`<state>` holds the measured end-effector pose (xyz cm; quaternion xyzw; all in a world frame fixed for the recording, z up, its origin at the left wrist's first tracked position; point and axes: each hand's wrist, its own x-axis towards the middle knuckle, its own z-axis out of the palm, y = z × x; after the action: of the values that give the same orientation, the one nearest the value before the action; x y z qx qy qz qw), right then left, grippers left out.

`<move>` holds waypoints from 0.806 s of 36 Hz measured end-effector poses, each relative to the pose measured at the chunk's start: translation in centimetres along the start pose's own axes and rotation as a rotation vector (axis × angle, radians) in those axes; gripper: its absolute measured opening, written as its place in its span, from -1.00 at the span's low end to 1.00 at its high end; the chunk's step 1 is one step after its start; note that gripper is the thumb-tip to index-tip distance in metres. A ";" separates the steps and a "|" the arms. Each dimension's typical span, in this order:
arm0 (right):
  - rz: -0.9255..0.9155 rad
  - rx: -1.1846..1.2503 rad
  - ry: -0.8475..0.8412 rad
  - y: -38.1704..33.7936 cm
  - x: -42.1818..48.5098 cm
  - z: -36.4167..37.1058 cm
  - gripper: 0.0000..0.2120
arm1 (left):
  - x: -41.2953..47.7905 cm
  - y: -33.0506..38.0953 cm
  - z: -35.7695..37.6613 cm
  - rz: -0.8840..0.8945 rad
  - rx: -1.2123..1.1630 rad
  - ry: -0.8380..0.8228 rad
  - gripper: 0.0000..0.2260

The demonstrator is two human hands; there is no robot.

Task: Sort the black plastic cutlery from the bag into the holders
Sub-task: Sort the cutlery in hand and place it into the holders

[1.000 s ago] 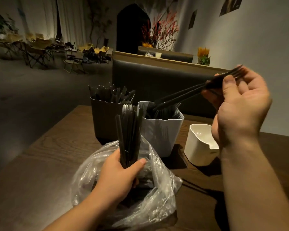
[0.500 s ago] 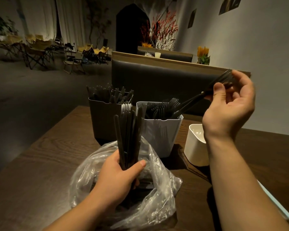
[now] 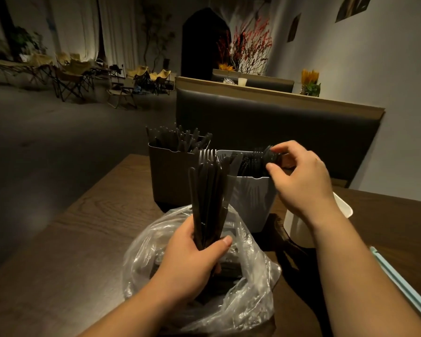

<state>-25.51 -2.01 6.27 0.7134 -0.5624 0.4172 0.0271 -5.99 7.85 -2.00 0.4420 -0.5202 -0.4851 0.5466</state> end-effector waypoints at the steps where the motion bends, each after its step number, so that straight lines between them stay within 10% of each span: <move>1: -0.002 -0.075 -0.016 0.0 0.0 0.0 -0.77 | 0.0 0.1 0.0 -0.001 -0.007 -0.003 -0.81; 9: -0.111 0.084 0.038 -2.1 0.0 -2.3 -0.73 | -0.1 0.3 -0.4 -0.041 -0.108 -0.160 -0.78; 19: 0.015 1.066 -0.665 -5.7 -1.9 -1.7 -0.60 | -0.5 1.3 -1.6 -0.237 -0.391 -0.559 -0.77; 29: 0.185 1.112 -0.336 -6.3 -2.1 -0.5 -0.84 | -0.1 1.0 -1.6 -0.257 -0.590 -0.628 -0.75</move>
<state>-20.60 2.20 7.97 0.6248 -0.3158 0.5315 -0.4770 -4.35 8.06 -1.12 0.1594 -0.4413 -0.7873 0.4001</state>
